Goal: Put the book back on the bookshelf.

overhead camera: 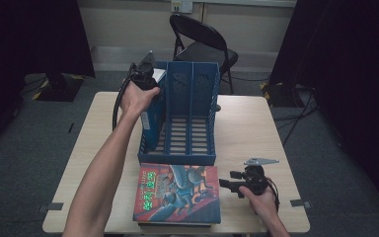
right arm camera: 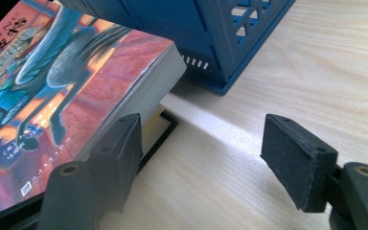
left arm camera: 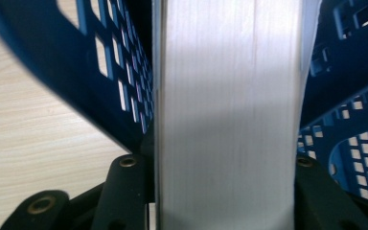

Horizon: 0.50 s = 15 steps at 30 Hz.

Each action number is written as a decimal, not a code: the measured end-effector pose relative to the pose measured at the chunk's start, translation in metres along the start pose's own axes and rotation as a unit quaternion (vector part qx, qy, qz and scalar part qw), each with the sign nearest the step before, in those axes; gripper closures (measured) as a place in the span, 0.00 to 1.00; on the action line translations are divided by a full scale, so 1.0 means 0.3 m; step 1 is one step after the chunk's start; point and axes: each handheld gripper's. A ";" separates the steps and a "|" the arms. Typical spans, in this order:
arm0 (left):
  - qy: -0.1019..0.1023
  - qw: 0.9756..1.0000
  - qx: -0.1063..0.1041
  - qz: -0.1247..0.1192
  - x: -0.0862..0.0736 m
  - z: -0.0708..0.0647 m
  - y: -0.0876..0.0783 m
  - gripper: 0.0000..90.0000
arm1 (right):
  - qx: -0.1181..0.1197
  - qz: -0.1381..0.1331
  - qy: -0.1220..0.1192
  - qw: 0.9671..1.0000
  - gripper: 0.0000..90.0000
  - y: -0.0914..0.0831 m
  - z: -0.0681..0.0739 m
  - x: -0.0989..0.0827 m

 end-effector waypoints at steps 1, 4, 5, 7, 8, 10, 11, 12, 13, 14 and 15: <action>0.001 1.000 -0.001 -0.003 -0.003 0.000 -0.002 0.66 | -0.001 0.001 -0.001 1.000 0.33 0.001 0.000 0.000; -0.007 1.000 -0.005 -0.016 -0.016 0.004 -0.008 0.65 | -0.001 0.002 -0.002 1.000 0.33 0.001 0.002 0.001; -0.004 1.000 -0.007 -0.021 -0.022 0.005 -0.011 0.65 | -0.001 0.001 -0.002 1.000 0.33 0.001 0.002 0.001; 0.005 1.000 -0.011 -0.029 -0.035 0.007 -0.018 0.64 | -0.001 0.002 -0.002 1.000 0.33 0.000 0.001 0.001; 0.005 1.000 -0.011 -0.029 -0.035 0.007 -0.018 0.64 | -0.001 0.001 -0.002 1.000 0.33 0.001 0.001 0.000; -0.002 0.998 -0.027 -0.053 -0.059 0.020 -0.033 0.62 | -0.003 0.001 -0.001 1.000 0.33 0.001 -0.001 0.001; -0.001 0.997 -0.030 -0.066 -0.072 0.024 -0.038 0.62 | -0.003 0.001 -0.001 1.000 0.33 0.001 -0.001 0.001; -0.001 0.997 -0.030 -0.066 -0.072 0.024 -0.038 0.61 | -0.003 0.001 -0.001 1.000 0.33 0.001 -0.001 0.001; -0.003 0.995 -0.037 -0.091 -0.098 0.033 -0.048 0.61 | -0.003 0.002 -0.003 1.000 0.33 0.001 0.000 0.001; -0.003 0.995 -0.037 -0.091 -0.098 0.033 -0.048 0.60 | -0.004 0.003 -0.004 1.000 0.33 0.002 0.000 0.001; -0.004 0.994 -0.041 -0.100 -0.109 0.040 -0.052 0.60 | -0.004 0.003 -0.004 1.000 0.33 0.002 0.000 0.001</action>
Point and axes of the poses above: each handheld gripper's, and its own axes: y roughly forward along the jaws, x roughly out of its top, z roughly to its left, and after that the axes turned 10 degrees about -z, right-handed
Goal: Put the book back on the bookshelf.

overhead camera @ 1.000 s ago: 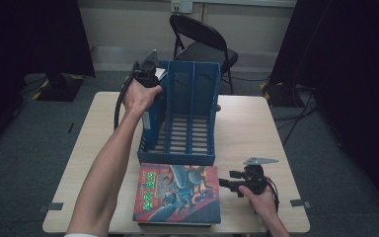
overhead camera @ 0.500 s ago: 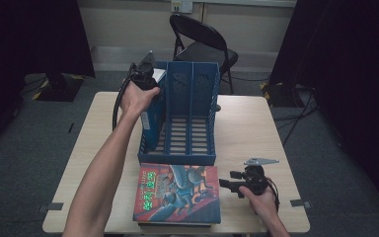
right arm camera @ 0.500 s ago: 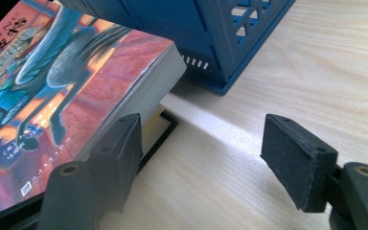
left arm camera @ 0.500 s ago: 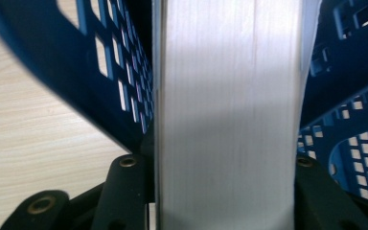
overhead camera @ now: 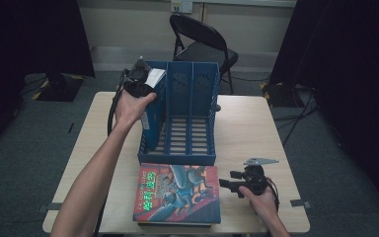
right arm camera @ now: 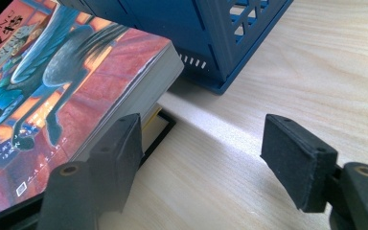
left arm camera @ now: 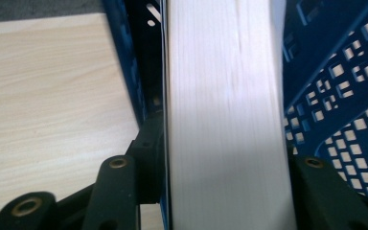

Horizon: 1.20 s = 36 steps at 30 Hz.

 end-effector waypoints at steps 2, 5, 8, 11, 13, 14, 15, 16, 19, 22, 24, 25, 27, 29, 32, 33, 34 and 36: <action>0.005 1.000 -0.018 -0.018 -0.024 0.015 -0.016 0.56 | -0.002 -0.001 0.001 1.000 0.33 0.000 -0.001 0.001; -0.003 0.999 -0.028 -0.033 -0.040 0.028 -0.035 0.55 | -0.003 -0.001 0.001 1.000 0.33 -0.001 0.000 0.003; 0.011 0.999 -0.029 -0.039 -0.053 0.031 -0.046 0.53 | -0.004 0.001 0.000 1.000 0.33 0.002 -0.001 0.002; 0.016 0.998 -0.036 -0.044 -0.066 0.039 -0.053 0.52 | -0.005 0.001 0.001 1.000 0.33 0.002 -0.001 0.002; 0.010 0.998 -0.045 -0.049 -0.083 0.056 -0.057 0.52 | -0.005 0.000 0.000 1.000 0.33 0.002 -0.001 0.002; 0.005 0.997 -0.057 -0.054 -0.097 0.069 -0.059 0.50 | -0.005 0.001 0.001 1.000 0.33 0.003 -0.002 0.001; 0.005 0.997 -0.057 -0.054 -0.097 0.069 -0.059 0.49 | -0.005 0.001 0.001 1.000 0.33 0.003 -0.002 0.001; 0.009 0.996 -0.066 -0.061 -0.104 0.073 -0.063 0.49 | -0.005 0.002 0.001 1.000 0.33 0.004 -0.002 0.001; 0.030 0.995 -0.064 -0.066 -0.119 0.069 -0.072 0.50 | -0.005 0.002 0.001 1.000 0.33 0.005 -0.001 0.001; 0.035 0.995 -0.066 -0.072 -0.138 0.068 -0.079 0.50 | -0.006 0.003 0.000 1.000 0.33 0.007 0.000 0.001; 0.035 0.994 -0.064 -0.076 -0.155 0.073 -0.080 0.50 | -0.006 0.003 0.000 1.000 0.33 0.007 0.001 0.000; 0.031 0.993 -0.073 -0.084 -0.165 0.078 -0.079 0.52 | -0.007 0.003 0.000 1.000 0.33 0.008 0.001 0.000; 0.034 0.992 -0.075 -0.096 -0.179 0.080 -0.076 0.52 | -0.007 0.003 -0.001 1.000 0.33 0.007 0.002 0.000; 0.032 0.991 -0.074 -0.111 -0.203 0.077 -0.077 0.53 | -0.007 0.004 -0.002 1.000 0.33 0.008 0.002 0.000; 0.021 0.989 -0.080 -0.120 -0.228 0.081 -0.080 0.53 | -0.004 0.006 -0.003 1.000 0.33 0.010 0.004 0.000; 0.021 0.989 -0.080 -0.120 -0.228 0.081 -0.080 0.54 | -0.003 0.007 -0.003 1.000 0.33 0.011 0.005 0.000; 0.029 0.988 -0.079 -0.130 -0.246 0.086 -0.074 0.54 | -0.004 0.007 -0.004 1.000 0.33 0.012 0.005 0.000; 0.047 0.988 -0.075 -0.130 -0.265 0.090 -0.063 0.53 | -0.003 0.006 -0.005 1.000 0.33 0.012 0.007 0.000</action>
Point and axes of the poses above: each handheld gripper's, and its own axes: y roughly forward along the jaws, x roughly out of its top, z roughly to its left, and after that the axes turned 10 degrees about -z, right-handed
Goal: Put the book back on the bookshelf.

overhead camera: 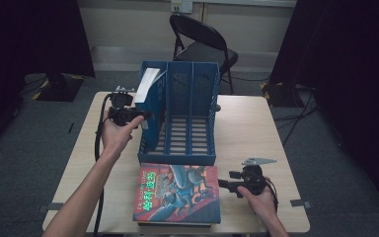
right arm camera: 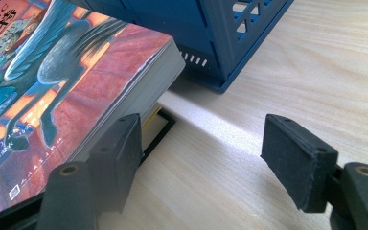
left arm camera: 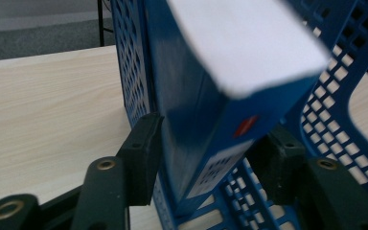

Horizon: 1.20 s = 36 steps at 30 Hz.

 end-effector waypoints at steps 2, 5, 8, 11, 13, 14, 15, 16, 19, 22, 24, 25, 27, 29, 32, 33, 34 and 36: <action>0.001 1.000 0.007 0.009 -0.010 0.003 0.003 0.46 | 0.000 0.000 0.000 1.000 0.33 0.000 0.001 0.000; -0.011 1.000 -0.008 0.005 -0.041 0.008 -0.003 0.46 | -0.001 0.000 -0.001 1.000 0.33 0.000 0.001 0.000; -0.001 1.000 -0.005 0.008 -0.070 0.005 -0.014 0.45 | -0.001 0.001 -0.002 1.000 0.33 0.001 0.002 0.000; 0.015 1.000 -0.014 0.021 -0.102 0.002 -0.024 0.45 | -0.001 0.001 -0.001 1.000 0.33 -0.001 0.003 0.001; 0.018 0.999 -0.024 0.020 -0.125 0.003 -0.036 0.45 | -0.003 0.000 -0.002 1.000 0.33 -0.001 0.002 0.002; 0.025 0.999 -0.026 0.016 -0.143 0.005 -0.052 0.46 | -0.010 0.001 -0.005 1.000 0.32 0.000 0.003 0.005; 0.031 0.999 -0.032 0.016 -0.152 0.005 -0.059 0.45 | -0.014 0.001 -0.010 1.000 0.32 0.000 0.006 0.008; 0.032 0.999 -0.035 0.018 -0.161 0.005 -0.068 0.44 | -0.012 0.001 -0.008 1.000 0.31 -0.001 0.008 0.011; 0.028 0.998 -0.056 0.013 -0.195 0.008 -0.097 0.42 | -0.015 -0.003 -0.015 1.000 0.31 -0.004 0.015 0.020; 0.016 0.996 -0.083 0.020 -0.237 0.011 -0.117 0.47 | -0.014 -0.007 -0.016 1.000 0.31 -0.011 0.016 0.029; 0.014 0.996 -0.088 0.028 -0.266 0.009 -0.134 0.48 | -0.013 -0.011 -0.017 1.000 0.31 -0.019 0.020 0.039; 0.014 0.996 -0.088 0.028 -0.266 0.009 -0.134 0.49 | -0.013 -0.011 -0.017 1.000 0.31 -0.019 0.020 0.039; 0.023 0.995 -0.089 0.029 -0.295 0.001 -0.151 0.51 | -0.012 -0.020 -0.022 1.000 0.33 -0.028 0.024 0.050; 0.021 0.994 -0.100 0.034 -0.323 -0.002 -0.166 0.51 | -0.020 -0.034 -0.021 0.999 0.36 -0.037 0.032 0.066; 0.034 0.994 -0.097 0.050 -0.380 -0.022 -0.181 0.46 | -0.008 -0.042 -0.028 0.999 0.42 -0.038 0.045 0.083; 0.034 0.994 -0.097 0.050 -0.380 -0.022 -0.181 0.44 | -0.003 -0.042 -0.032 0.999 0.45 -0.036 0.051 0.090; 0.029 0.992 -0.110 0.058 -0.405 -0.027 -0.184 0.45 | 0.004 -0.042 -0.037 0.998 0.49 -0.032 0.058 0.096; 0.029 0.991 -0.114 0.060 -0.415 -0.031 -0.187 0.46 | 0.015 -0.040 -0.049 0.998 0.56 -0.019 0.073 0.109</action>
Point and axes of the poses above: each handheld gripper's, and its own axes: y roughly forward along the jaws, x roughly out of its top, z roughly to its left, and after that the axes turned 10 degrees about -z, right-handed
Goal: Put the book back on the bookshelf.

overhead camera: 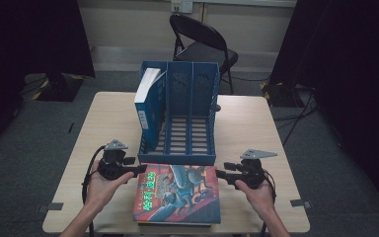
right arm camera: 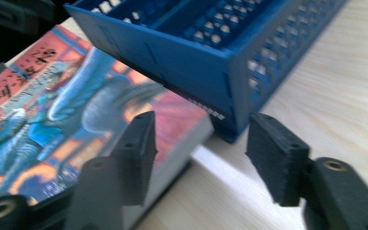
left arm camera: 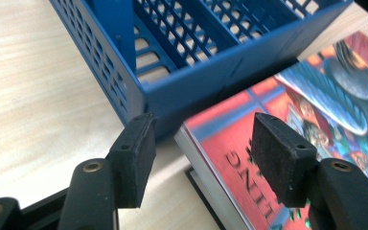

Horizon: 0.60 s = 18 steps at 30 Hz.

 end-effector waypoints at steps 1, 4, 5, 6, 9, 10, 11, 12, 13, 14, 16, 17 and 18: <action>0.014 1.000 0.008 -0.002 -0.021 -0.017 -0.003 0.46 | 0.006 0.003 -0.006 1.000 0.58 0.009 0.007 0.006; 0.004 1.000 -0.005 0.006 -0.044 -0.022 -0.007 0.49 | 0.002 0.012 -0.019 1.000 0.59 0.030 0.017 0.018; 0.003 1.000 -0.018 0.003 -0.063 -0.026 -0.009 0.49 | -0.001 0.015 -0.020 1.000 0.59 0.039 0.016 0.023; 0.013 1.000 -0.023 0.002 -0.080 -0.033 -0.006 0.55 | 0.002 0.006 -0.010 1.000 0.61 0.058 0.006 0.026; 0.014 0.999 -0.035 -0.005 -0.104 -0.047 -0.008 0.54 | 0.010 0.002 -0.011 1.000 0.62 0.071 0.005 0.013; 0.023 0.999 -0.032 -0.007 -0.107 -0.052 -0.009 0.53 | 0.015 0.005 -0.010 1.000 0.63 0.086 0.004 -0.002; 0.030 0.999 -0.031 -0.010 -0.108 -0.054 -0.011 0.53 | 0.015 0.005 -0.010 1.000 0.63 0.086 0.004 -0.002; 0.032 0.999 -0.032 -0.011 -0.110 -0.053 -0.010 0.53 | 0.016 0.004 -0.011 1.000 0.64 0.088 0.004 -0.001; 0.023 0.999 -0.036 -0.015 -0.114 -0.047 -0.009 0.53 | 0.015 0.003 -0.014 1.000 0.66 0.089 0.006 0.001; 0.005 0.999 -0.042 -0.022 -0.124 -0.041 -0.007 0.53 | 0.010 0.001 -0.024 1.000 0.67 0.089 0.012 0.001; 0.016 0.998 -0.051 -0.027 -0.128 -0.032 -0.008 0.54 | 0.006 0.000 -0.025 1.000 0.69 0.085 0.016 0.001; 0.014 0.998 -0.054 -0.030 -0.131 -0.029 -0.008 0.54 | 0.005 0.000 -0.029 1.000 0.69 0.083 0.019 0.001; 0.014 0.998 -0.054 -0.030 -0.131 -0.029 -0.008 0.54 | 0.005 0.000 -0.029 1.000 0.69 0.083 0.019 0.001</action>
Point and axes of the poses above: each handheld gripper's, and its own axes: y roughly forward along the jaws, x roughly out of its top, z roughly to its left, and after that the axes turned 10 degrees about -z, right-handed
